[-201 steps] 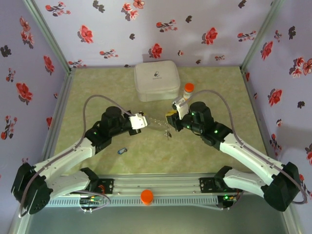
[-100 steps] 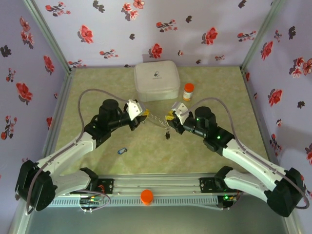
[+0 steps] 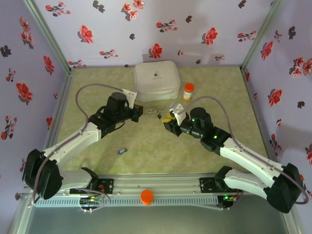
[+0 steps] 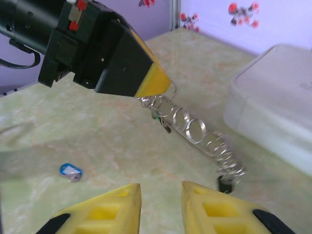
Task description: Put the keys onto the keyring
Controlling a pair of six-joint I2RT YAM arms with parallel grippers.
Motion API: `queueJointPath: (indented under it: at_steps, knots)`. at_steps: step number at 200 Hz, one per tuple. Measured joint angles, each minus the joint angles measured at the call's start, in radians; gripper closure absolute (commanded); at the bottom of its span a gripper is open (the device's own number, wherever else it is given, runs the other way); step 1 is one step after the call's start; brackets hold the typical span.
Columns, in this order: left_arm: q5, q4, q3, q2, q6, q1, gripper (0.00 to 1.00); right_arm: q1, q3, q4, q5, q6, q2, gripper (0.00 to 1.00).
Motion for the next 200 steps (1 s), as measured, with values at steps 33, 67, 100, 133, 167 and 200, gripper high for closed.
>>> queueJointPath:
  at_steps: [33,67,100,133,167,200]
  knots:
    - [0.0,-0.005,0.0,-0.003,-0.016,-0.021,1.0,0.01,0.029,-0.005,0.006,0.116,0.066,0.7]
    - [0.008,-0.005,0.0,-0.024,0.024,-0.025,1.0,-0.005,0.104,-0.039,0.01,0.161,0.087,0.7]
    - [0.008,-0.015,0.003,-0.03,0.028,-0.025,1.0,-0.012,0.164,-0.054,-0.019,0.164,0.111,0.67]
    - [0.008,-0.024,0.006,-0.027,-0.031,-0.026,1.0,-0.013,0.164,-0.001,-0.046,0.337,0.155,0.68]
    - [0.012,-0.024,0.006,-0.026,-0.101,-0.031,1.0,0.01,0.161,0.03,-0.007,0.386,0.18,0.64]
    - [0.019,-0.028,0.011,-0.022,-0.152,-0.042,1.0,0.132,0.139,-0.007,0.19,0.073,0.174,0.61]
